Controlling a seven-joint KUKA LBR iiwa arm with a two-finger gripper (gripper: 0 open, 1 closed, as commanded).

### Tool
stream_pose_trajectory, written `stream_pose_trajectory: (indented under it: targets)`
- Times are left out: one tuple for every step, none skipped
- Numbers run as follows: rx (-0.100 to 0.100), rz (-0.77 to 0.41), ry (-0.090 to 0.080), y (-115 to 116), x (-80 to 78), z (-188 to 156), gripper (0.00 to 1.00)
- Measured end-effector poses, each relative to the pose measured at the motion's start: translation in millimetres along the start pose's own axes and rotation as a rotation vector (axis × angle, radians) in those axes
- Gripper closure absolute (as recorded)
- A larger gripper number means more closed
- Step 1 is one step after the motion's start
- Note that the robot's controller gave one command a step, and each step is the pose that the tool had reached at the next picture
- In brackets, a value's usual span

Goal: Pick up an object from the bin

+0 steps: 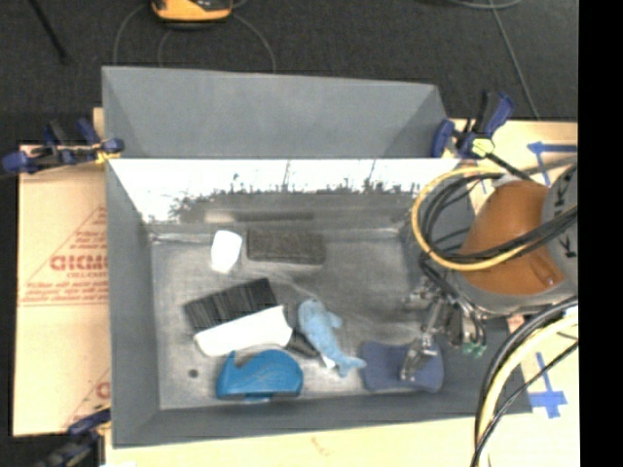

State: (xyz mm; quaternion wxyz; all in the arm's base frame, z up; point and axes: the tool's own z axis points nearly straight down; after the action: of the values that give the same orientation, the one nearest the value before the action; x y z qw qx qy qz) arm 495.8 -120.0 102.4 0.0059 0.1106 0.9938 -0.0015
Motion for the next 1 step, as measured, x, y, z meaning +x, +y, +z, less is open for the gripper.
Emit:
stream_pose_trajectory:
  targets:
    - [0.000, 0.035, 0.011, 38.9, 14.7, -0.6, 0.00]
